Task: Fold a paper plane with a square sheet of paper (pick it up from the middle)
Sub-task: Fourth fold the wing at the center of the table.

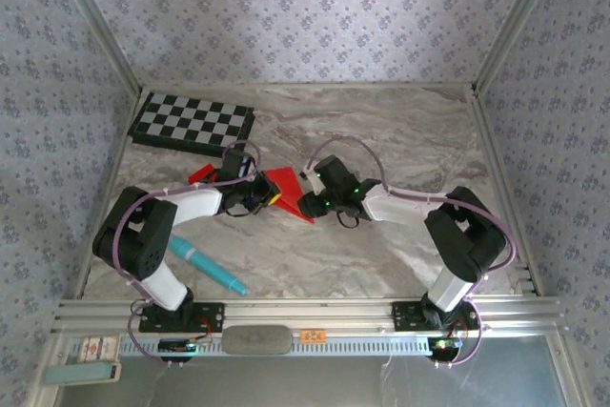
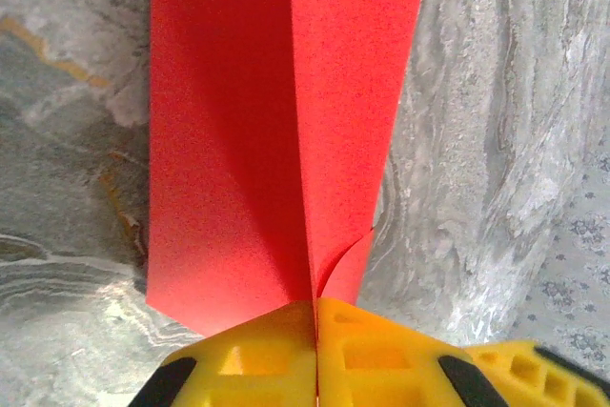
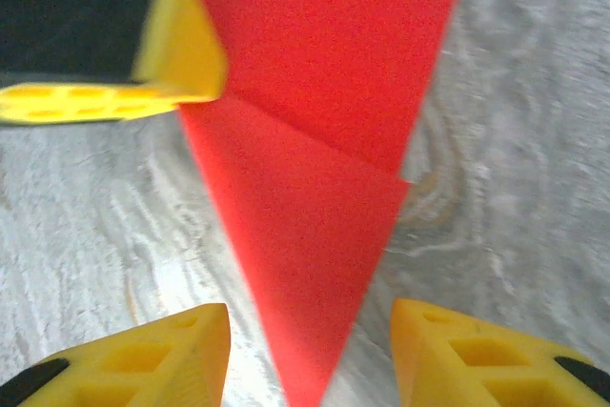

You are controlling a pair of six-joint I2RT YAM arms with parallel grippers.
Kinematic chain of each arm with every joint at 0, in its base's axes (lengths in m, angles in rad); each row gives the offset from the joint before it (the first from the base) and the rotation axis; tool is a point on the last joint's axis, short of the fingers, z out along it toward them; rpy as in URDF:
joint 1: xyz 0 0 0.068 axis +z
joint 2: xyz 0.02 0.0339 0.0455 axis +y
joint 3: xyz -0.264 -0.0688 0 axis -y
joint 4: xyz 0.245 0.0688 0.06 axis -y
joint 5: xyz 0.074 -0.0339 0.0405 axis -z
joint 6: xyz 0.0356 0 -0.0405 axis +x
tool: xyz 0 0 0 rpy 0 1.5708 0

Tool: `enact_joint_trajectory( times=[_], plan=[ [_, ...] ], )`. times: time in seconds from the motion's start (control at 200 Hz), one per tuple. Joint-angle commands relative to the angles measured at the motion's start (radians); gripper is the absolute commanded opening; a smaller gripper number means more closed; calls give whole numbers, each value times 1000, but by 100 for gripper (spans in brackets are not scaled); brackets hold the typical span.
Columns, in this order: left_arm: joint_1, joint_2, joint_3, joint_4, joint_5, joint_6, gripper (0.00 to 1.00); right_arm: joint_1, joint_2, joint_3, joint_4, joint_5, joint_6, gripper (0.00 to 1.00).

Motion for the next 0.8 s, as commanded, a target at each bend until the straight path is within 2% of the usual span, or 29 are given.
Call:
enact_joint_trajectory(
  times=[0.0,0.395,0.795],
  plan=[
    [-10,-14,32,-80,-15,-24,7,44,43,10,54,53,-93,49],
    [-16,1,75,-130,-5,-51,7,81,163,66,81,92,-110,45],
    [-16,4,77,-147,-6,-50,9,80,178,76,69,91,-113,28]
  ],
)
